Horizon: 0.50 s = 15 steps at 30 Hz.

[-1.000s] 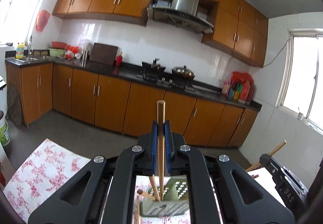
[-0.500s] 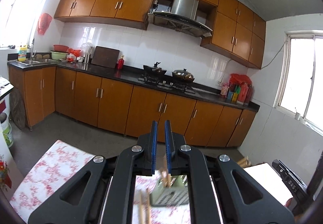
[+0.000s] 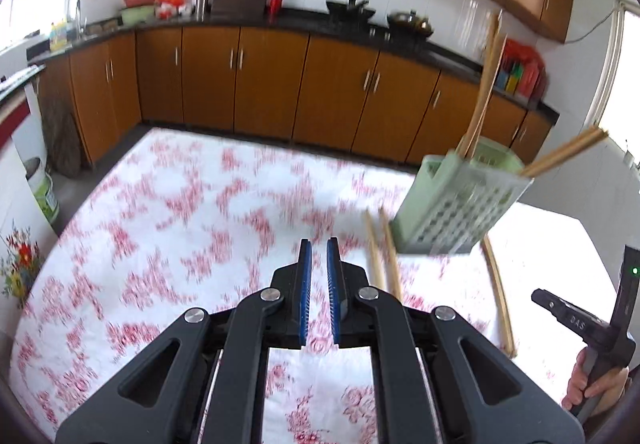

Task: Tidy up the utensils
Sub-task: 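Lower the left tool and close it on a chopstick while the right tool grasps one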

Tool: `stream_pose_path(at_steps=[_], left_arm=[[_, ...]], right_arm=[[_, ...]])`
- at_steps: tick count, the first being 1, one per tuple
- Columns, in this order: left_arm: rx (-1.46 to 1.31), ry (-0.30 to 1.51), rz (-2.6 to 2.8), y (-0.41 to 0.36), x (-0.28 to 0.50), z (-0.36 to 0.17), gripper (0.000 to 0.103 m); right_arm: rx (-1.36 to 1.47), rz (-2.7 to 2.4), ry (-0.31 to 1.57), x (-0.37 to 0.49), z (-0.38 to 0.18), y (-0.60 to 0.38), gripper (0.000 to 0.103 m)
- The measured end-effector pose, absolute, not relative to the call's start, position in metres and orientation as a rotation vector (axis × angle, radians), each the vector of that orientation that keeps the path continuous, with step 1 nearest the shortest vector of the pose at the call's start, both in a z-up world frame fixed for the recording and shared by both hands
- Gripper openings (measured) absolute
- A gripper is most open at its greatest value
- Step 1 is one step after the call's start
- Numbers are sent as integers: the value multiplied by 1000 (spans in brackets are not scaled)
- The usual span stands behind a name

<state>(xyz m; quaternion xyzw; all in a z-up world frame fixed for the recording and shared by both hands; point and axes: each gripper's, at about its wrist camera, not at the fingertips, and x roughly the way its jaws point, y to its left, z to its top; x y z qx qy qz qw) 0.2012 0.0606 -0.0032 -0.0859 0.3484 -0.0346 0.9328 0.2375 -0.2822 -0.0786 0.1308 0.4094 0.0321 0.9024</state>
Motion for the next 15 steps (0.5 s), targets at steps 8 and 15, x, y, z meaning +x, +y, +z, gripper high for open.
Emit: stream_pose_path(at_steps=[8, 15], left_arm=[[-179, 802, -122, 55, 202, -38, 9], [-165, 841, -181, 40, 202, -54, 9]], right_arm=[[194, 56, 904, 252, -107, -256, 19], [131, -1, 894, 251, -113, -257, 8]])
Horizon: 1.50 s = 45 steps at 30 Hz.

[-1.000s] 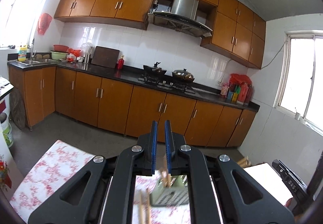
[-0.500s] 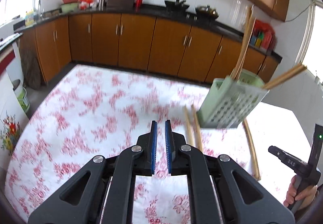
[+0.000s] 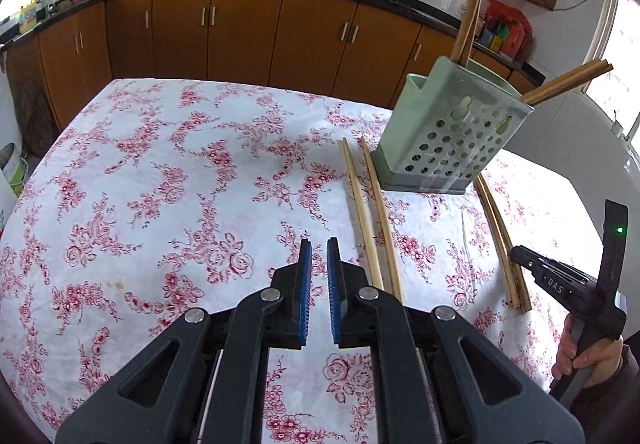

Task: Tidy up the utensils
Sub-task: 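Lower the left tool and close it on a chopstick while the right tool grasps one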

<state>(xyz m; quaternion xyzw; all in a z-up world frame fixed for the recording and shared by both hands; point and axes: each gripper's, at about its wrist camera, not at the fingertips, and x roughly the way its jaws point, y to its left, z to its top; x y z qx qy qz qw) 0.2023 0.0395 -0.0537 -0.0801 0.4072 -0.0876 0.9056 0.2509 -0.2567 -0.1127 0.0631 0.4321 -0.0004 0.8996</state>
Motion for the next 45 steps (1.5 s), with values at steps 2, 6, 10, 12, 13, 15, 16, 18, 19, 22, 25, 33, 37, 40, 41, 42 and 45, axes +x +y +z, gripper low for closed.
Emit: stream_pose_path(at_steps=[2, 6, 10, 12, 13, 15, 16, 18, 19, 22, 25, 33, 37, 40, 41, 42, 45], left_arm=[[-168, 855, -204, 35, 203, -57, 9], [-168, 884, -250, 22, 204, -64, 9], [-155, 913, -289, 8, 206, -73, 9], [-150, 926, -300, 2, 206, -76, 9], [-144, 932, -301, -1, 206, -78, 9], [-129, 943, -304, -6, 206, -81, 9], [-121, 947, -303, -8, 206, -82, 9], [-91, 957, -295, -12, 205, -86, 9], [-72, 960, -287, -15, 204, -88, 9], [-25, 948, -274, -21, 201, -90, 9], [-1, 938, -246, -20, 204, -90, 9], [-84, 923, -99, 31, 239, -89, 8], [-93, 923, -120, 39, 242, -90, 8], [-59, 902, -122, 37, 235, -91, 9], [-51, 893, -120, 36, 231, -91, 9], [-45, 885, -116, 35, 228, -92, 9], [-54, 885, -117, 34, 228, -92, 9]], right_arm=[[138, -57, 886, 250, -113, -269, 8], [218, -185, 874, 245, -113, -307, 8], [232, -194, 874, 240, -113, -323, 8], [223, -190, 871, 238, -113, -323, 8], [217, -191, 869, 237, -113, -322, 8], [209, -193, 866, 234, -113, -320, 8], [208, -193, 866, 233, -112, -321, 8], [211, -191, 867, 232, -111, -321, 8], [213, -189, 867, 231, -112, -322, 8], [214, -186, 868, 231, -113, -322, 8], [209, -180, 868, 234, -114, -319, 8], [166, -58, 868, 236, -113, -289, 8], [122, -57, 861, 234, -114, -278, 8], [125, -60, 859, 232, -115, -277, 8], [127, -61, 859, 232, -115, -277, 8], [129, -61, 859, 232, -116, -276, 8], [130, -60, 859, 231, -116, -276, 8]])
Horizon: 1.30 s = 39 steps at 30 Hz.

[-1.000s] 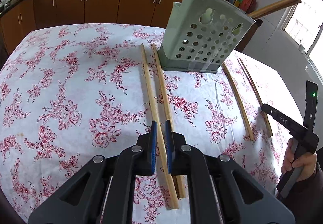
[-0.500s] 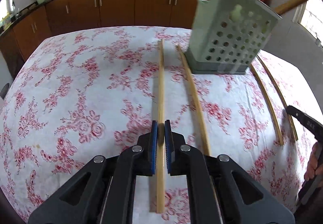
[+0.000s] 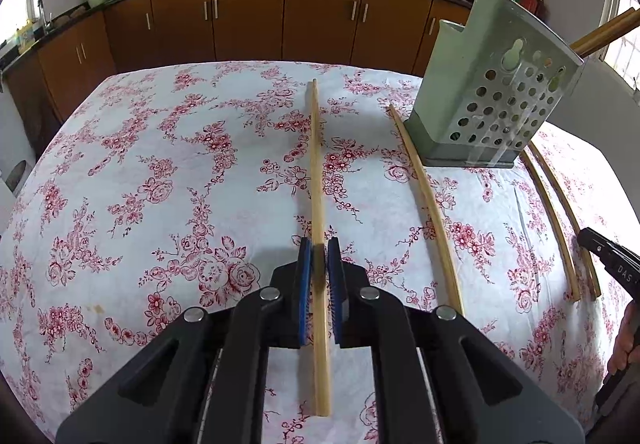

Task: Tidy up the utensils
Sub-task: 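Lower the left tool and close it on a chopstick while the right tool grasps one, then lift the chopstick with the left tool while the right tool lifts its chopstick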

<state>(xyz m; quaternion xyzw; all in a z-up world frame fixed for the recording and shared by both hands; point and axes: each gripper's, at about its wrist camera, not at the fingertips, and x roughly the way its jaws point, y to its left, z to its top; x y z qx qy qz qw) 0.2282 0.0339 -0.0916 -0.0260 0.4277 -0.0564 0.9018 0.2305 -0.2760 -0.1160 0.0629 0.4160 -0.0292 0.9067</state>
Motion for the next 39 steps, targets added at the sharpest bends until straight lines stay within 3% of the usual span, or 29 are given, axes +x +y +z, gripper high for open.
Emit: stream_pose_path(at_steps=[39], left_arm=[[-16, 888, -108, 27, 207, -91, 10]], right_arm=[[104, -66, 867, 216, -114, -276, 11]])
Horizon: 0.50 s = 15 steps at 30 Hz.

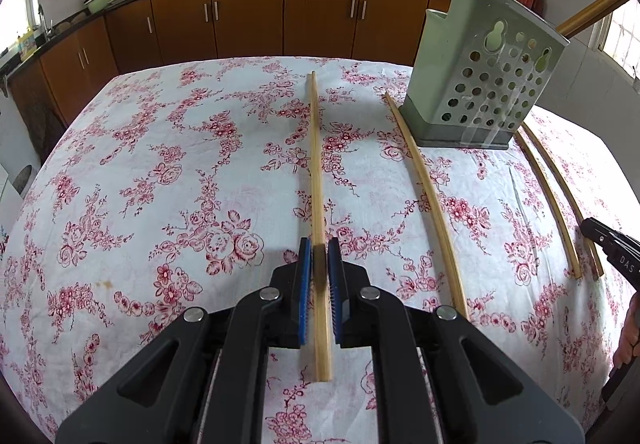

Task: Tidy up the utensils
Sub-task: 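Lift the chopstick with the left tool while the right tool lifts its chopstick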

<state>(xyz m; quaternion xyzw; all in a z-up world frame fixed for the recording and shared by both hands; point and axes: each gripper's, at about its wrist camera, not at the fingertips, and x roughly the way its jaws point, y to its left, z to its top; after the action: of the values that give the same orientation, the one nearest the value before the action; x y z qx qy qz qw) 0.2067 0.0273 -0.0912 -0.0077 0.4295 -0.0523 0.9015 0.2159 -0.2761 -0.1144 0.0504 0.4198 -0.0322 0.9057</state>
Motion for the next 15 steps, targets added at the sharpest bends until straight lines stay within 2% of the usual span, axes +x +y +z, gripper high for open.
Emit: stream_pose_path(at_steps=[9, 15], left_arm=[[22, 897, -118, 26, 192, -90, 8], [-41, 812, -132, 40, 188, -53, 7]], right_arm=[[112, -57, 855, 204, -109, -278, 8], [109, -70, 719, 185, -64, -291, 8]])
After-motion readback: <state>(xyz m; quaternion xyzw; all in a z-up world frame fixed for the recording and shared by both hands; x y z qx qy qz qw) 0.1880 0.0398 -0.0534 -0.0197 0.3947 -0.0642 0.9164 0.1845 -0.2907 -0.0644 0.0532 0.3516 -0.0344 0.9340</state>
